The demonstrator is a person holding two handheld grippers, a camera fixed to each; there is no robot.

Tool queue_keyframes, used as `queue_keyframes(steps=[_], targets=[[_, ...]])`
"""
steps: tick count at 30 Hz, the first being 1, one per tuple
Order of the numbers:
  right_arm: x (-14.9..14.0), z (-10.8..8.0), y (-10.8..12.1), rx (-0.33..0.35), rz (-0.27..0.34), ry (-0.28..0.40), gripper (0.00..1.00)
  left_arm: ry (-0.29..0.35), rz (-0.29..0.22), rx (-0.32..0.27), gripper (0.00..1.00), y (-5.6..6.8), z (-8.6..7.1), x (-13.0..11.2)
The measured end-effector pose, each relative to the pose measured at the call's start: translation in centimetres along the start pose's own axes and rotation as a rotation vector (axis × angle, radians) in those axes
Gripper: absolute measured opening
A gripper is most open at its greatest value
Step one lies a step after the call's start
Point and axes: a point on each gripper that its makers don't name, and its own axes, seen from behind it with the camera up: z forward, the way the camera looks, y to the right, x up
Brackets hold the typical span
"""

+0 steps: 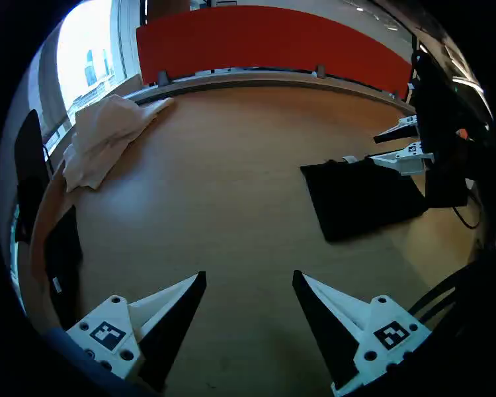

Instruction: Fold towel

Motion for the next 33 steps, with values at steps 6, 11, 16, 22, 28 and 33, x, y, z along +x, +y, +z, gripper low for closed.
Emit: queue_keyframes(steps=[6, 11, 16, 22, 28, 33], targets=[[0.1, -0.1, -0.1, 0.002, -0.004, 0.001, 1.0, 0.0, 0.001, 0.001, 0.97, 0.0, 0.0, 0.0], [-0.1, -0.4, -0.3, 0.005, -0.004, 0.001, 1.0, 0.002, 0.001, 0.0, 0.97, 0.1, -0.1, 0.2], [-0.4, -1.1, -0.5, 0.008, -0.002, 0.005, 1.0, 0.005, 0.006, 0.001, 0.97, 0.0, -0.2, 0.3], [-1.1, -2.2, -0.8, 0.01, 0.005, 0.008, 1.0, 0.01, 0.005, 0.002, 0.97, 0.1, -0.3, 0.4], [-2.3, -3.4, -1.2, 0.011, 0.017, 0.008, 1.0, 0.012, 0.003, 0.004, 0.97, 0.3, -0.4, 0.2], [-3.5, -4.7, -1.4, 0.014, 0.027, 0.008, 1.0, 0.017, 0.002, 0.009, 0.97, 0.4, -0.7, 0.1]])
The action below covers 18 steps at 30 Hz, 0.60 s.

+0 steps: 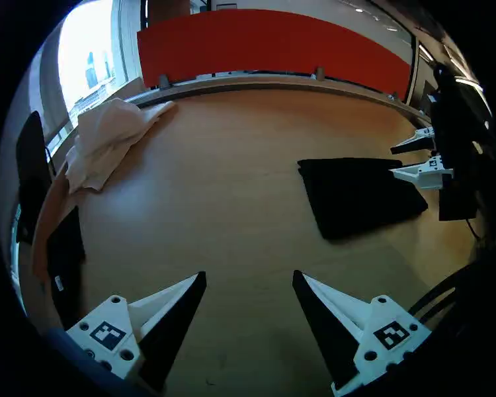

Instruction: Fold towel

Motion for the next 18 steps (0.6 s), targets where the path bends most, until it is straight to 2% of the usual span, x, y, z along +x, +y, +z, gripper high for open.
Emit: queue_keyframes(steps=[18], targets=[[-5.4, -4.0, 0.5, -0.02, 0.047, -0.025, 1.0, 0.009, -0.001, 0.006, 0.97, 0.0, -0.5, -0.1]])
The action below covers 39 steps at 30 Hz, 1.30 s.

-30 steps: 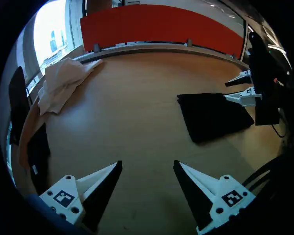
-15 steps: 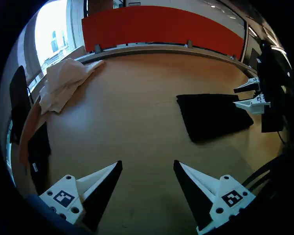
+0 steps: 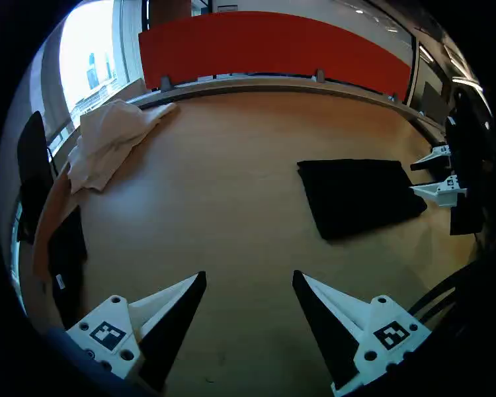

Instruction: Fold towel

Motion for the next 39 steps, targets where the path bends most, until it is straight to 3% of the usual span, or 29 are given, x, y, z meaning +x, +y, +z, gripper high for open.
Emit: queue_keyframes(steps=[17, 30, 34, 39], targets=[[-4.6, -2.7, 0.2, -0.005, 0.026, -0.05, 1.0, 0.003, -0.004, 0.007, 0.97, -0.4, -0.4, -0.1], [-7.0, -3.0, 0.2, 0.006, 0.03, -0.084, 1.0, -0.002, -0.002, 0.008, 0.97, -0.2, -0.3, -0.3], [-7.5, -3.1, 0.0, 0.019, 0.022, -0.094, 0.93, -0.003, -0.004, 0.009, 0.98, -0.2, -0.3, -0.3], [-8.3, -3.3, -0.3, 0.04, 0.021, -0.12, 0.7, -0.004, -0.003, 0.01, 0.97, -0.1, -0.3, -0.4]])
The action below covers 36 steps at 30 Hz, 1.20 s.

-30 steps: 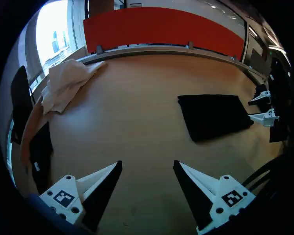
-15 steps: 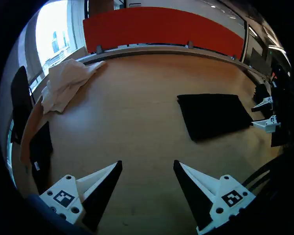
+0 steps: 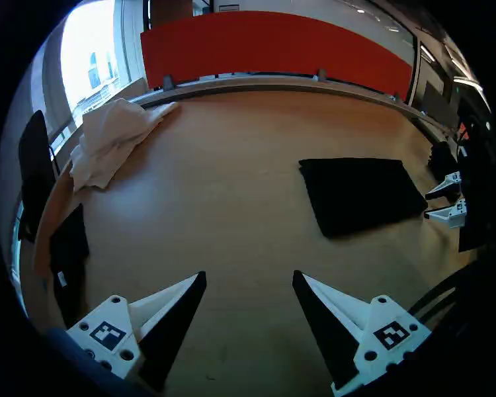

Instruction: Fold towel

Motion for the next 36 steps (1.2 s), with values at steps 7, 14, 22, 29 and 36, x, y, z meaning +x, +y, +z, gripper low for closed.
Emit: queue_keyframes(steps=[7, 14, 22, 29, 36], targets=[[-0.2, -0.18, -0.18, 0.018, 0.019, -0.004, 0.44, -0.001, 0.0, -0.001, 0.97, 0.04, -0.02, -0.07], [-0.1, -0.54, -0.31, 0.033, 0.025, -0.002, 0.29, -0.001, 0.001, 0.0, 0.97, -0.08, 0.0, -0.05], [-0.24, -0.56, -0.55, 0.053, 0.026, -0.01, 0.19, -0.001, 0.002, 0.0, 0.97, -0.08, -0.01, -0.07], [-0.04, -0.41, -0.45, 0.049, 0.024, -0.002, 0.05, -0.003, 0.002, -0.001, 0.97, -0.01, 0.03, -0.1], [0.37, -0.5, -0.31, 0.042, 0.019, 0.013, 0.03, -0.002, 0.0, -0.001, 0.97, -0.04, 0.02, -0.1]])
